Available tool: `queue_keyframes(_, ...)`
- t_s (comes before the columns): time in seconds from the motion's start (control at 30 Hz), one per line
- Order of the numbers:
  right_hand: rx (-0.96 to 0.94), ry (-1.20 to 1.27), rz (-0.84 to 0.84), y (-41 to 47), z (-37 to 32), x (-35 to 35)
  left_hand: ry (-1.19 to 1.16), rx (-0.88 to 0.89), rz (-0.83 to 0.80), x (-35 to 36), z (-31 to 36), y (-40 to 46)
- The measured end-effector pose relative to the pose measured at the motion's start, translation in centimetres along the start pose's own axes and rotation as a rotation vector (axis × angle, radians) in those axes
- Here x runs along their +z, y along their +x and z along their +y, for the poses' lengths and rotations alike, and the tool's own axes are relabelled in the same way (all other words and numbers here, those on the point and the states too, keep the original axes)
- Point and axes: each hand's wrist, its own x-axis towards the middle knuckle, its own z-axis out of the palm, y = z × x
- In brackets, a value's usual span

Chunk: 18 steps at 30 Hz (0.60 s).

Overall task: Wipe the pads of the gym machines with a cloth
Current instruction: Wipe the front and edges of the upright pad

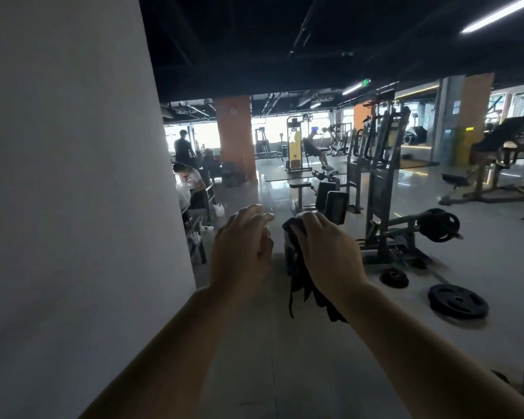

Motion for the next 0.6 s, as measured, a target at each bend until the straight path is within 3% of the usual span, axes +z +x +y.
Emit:
queue_keyframes(0.37,0.061,-0.253,0.057,9.2,11.9,12.4,-0.156,0.115,-0.049,17.1,-8.7,12.5)
queue_keyframes(0.6,0.164,-0.465,0.226,16.4,19.6,17.0,-0.331,0.265,-0.072,27.9,-12.4,22.2)
